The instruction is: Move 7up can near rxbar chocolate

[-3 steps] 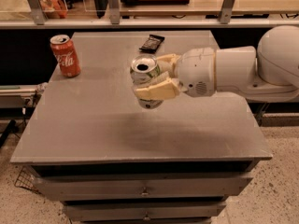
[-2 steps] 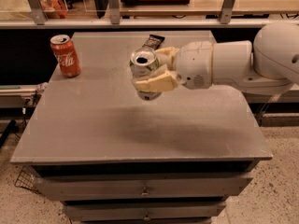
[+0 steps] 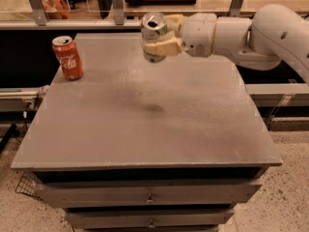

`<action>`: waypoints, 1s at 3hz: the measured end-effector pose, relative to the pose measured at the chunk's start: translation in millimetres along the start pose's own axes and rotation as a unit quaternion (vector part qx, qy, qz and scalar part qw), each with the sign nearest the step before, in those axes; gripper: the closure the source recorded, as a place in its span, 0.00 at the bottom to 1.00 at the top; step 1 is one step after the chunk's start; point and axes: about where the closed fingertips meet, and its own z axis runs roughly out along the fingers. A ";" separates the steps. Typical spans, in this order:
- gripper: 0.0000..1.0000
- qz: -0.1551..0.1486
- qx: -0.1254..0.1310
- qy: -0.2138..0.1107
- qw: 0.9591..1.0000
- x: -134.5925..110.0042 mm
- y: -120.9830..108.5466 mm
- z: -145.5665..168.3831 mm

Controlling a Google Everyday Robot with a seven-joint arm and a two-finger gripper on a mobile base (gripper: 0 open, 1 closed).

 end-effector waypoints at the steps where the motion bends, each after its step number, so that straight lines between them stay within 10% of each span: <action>1: 1.00 -0.026 0.049 -0.017 0.998 5.7 -74.9 14.1; 3: 1.00 -0.029 0.136 0.028 0.990 47.6 -143.8 3.1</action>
Offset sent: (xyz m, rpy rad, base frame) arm 0.1700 -0.0589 0.0192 -0.0063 -0.1553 -0.3120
